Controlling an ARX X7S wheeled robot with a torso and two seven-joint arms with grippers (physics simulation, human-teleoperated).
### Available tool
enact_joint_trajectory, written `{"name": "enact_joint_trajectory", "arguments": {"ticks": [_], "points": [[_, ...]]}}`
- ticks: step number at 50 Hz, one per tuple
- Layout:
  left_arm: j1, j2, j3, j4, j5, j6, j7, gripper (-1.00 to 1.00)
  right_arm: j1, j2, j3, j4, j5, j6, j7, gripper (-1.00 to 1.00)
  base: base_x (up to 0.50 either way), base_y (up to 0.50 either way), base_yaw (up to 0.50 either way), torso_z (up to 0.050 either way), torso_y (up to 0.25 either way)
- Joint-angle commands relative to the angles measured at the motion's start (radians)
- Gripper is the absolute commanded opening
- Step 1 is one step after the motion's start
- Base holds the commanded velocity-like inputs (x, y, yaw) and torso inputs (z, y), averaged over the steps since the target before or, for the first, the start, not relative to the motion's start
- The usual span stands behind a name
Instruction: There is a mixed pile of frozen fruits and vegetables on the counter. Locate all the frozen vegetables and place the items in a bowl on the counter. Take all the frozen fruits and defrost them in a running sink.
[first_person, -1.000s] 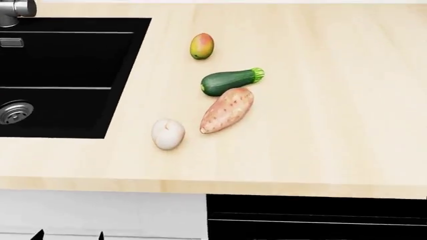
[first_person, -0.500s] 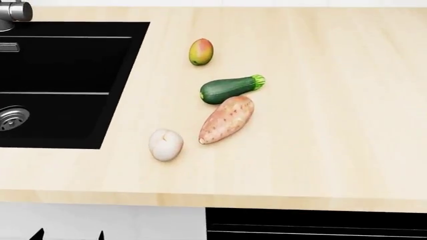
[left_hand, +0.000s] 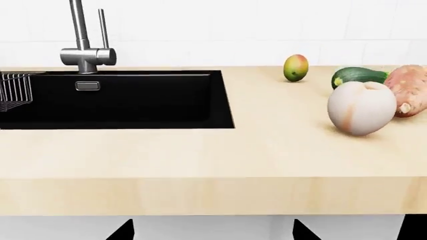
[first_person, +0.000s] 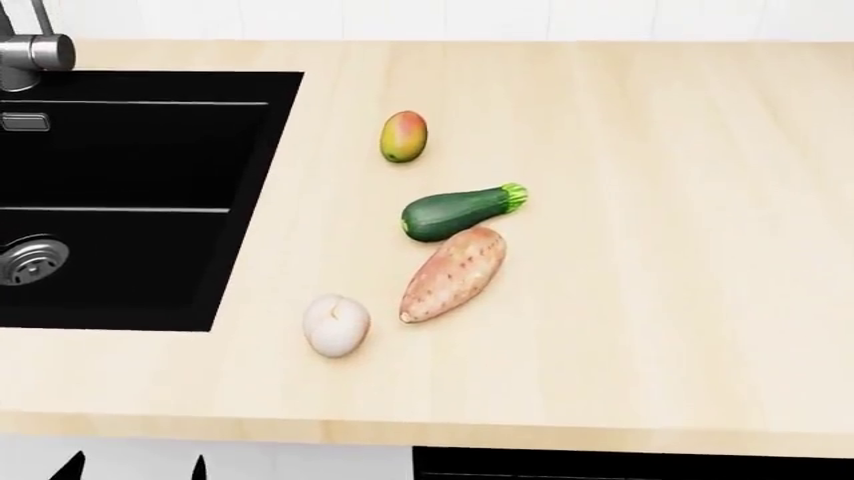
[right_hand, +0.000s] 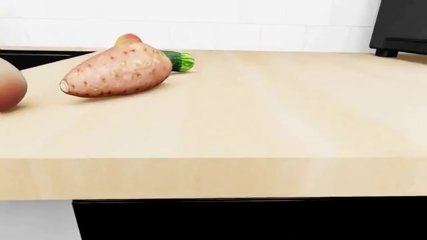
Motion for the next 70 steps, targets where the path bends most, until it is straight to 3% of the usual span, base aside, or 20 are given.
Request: {"name": "enact_joint_trajectory", "arguments": {"ticks": [1,14,24,30,33,36,38,44,45,46,47,50,53,54,70], "points": [[-0.001,-0.005,0.01,-0.002,-0.001,0.01,-0.008,1.0,0.002,0.006,-0.007,0.001,0.006,0.003,0.009,1.0,0.0,0.0,0.0,0.05,0.0],[-0.003,-0.011,0.017,0.01,-0.008,0.02,-0.016,1.0,0.004,0.013,-0.014,0.0,0.015,0.004,0.016,1.0,0.0,0.0,0.0,0.05,0.0],[0.001,-0.021,0.024,0.024,-0.008,0.002,-0.025,1.0,0.001,0.017,-0.023,-0.017,0.023,0.017,0.02,1.0,0.0,0.0,0.0,0.0,0.0],[-0.039,-0.051,0.032,0.271,-0.056,-0.355,-0.077,1.0,0.01,0.044,-0.011,-0.251,0.062,0.212,0.056,1.0,0.0,0.0,0.0,0.0,0.0],[-0.09,-0.097,0.055,0.416,-0.05,-0.488,-0.074,1.0,0.076,0.064,0.013,-0.397,0.116,0.385,0.073,1.0,0.0,0.0,0.0,0.0,0.0],[-0.141,-0.109,0.021,0.662,-0.129,-0.726,-0.102,1.0,0.182,0.11,0.039,-0.68,0.133,0.658,0.151,1.0,0.0,0.0,0.0,0.0,0.0],[-0.173,-0.121,0.017,0.72,-0.149,-0.807,-0.11,1.0,0.224,0.118,0.059,-0.731,0.164,0.734,0.156,1.0,0.0,0.0,0.0,0.0,0.0],[-0.444,-0.082,-0.072,0.807,-0.266,-1.099,-0.145,1.0,0.422,0.143,0.067,-0.816,0.256,0.995,0.146,1.0,0.0,0.0,0.0,0.0,0.0],[-0.496,-0.078,-0.078,0.801,-0.318,-1.22,-0.129,1.0,0.458,0.138,0.074,-0.808,0.268,1.02,0.145,1.0,0.0,0.0,0.0,0.0,0.0],[-0.535,-0.077,-0.04,0.783,-0.322,-1.231,-0.117,1.0,0.491,0.125,0.092,-0.801,0.292,1.045,0.137,1.0,0.0,0.0,0.0,0.0,0.0],[-0.578,-0.039,-0.057,0.75,-0.339,-1.223,-0.11,1.0,0.548,0.098,0.118,-0.819,0.302,1.185,0.198,1.0,0.0,0.0,0.0,0.0,0.0],[-0.618,-0.055,-0.04,0.677,-0.257,-1.129,-0.148,1.0,0.596,0.091,0.188,-0.772,0.392,1.222,0.114,1.0,0.0,0.0,0.0,0.0,0.0],[-0.566,-0.081,-0.052,0.643,-0.248,-1.082,-0.132,1.0,0.551,0.112,0.192,-0.73,0.373,1.162,0.095,1.0,0.0,0.0,0.0,0.0,0.0],[-0.535,-0.123,0.001,0.59,-0.195,-1.043,-0.134,1.0,0.545,0.131,0.186,-0.726,0.36,1.171,0.104,1.0,0.0,0.0,0.0,0.0,0.0],[-0.547,-0.133,-0.032,0.585,-0.227,-1.057,-0.12,1.0,0.512,0.179,0.193,-0.725,0.346,1.159,0.107,1.0,0.04,0.0,0.0,0.0,0.0]]}}
